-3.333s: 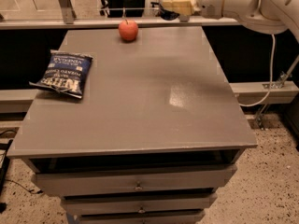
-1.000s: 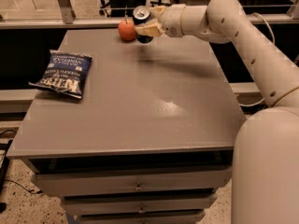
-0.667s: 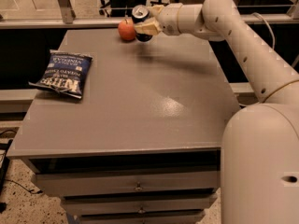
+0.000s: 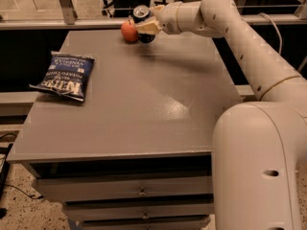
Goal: Move pepsi can near apple
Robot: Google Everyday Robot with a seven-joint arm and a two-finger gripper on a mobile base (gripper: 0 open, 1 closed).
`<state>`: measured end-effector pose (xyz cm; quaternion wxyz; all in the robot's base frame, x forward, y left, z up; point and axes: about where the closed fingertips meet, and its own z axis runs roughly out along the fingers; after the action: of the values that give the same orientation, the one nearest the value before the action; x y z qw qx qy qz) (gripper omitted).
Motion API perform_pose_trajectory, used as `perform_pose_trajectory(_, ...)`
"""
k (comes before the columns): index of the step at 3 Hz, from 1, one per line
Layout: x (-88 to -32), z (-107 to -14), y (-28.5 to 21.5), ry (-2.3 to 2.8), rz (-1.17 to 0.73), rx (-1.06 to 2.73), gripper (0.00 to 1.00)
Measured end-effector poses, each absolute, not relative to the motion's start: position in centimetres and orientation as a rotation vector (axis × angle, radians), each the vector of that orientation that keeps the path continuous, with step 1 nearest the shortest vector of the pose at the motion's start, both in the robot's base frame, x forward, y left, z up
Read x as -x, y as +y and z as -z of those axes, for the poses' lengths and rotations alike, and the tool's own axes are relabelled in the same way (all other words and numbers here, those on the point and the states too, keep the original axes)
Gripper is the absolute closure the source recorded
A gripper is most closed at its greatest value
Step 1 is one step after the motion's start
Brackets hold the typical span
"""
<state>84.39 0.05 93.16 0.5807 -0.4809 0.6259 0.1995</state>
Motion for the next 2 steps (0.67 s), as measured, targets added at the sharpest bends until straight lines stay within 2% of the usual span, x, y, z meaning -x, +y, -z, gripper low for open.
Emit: perform_pose_trajectory(2,-85.33,-92.53,-0.67,1.513,-0.463,1.107,0.28)
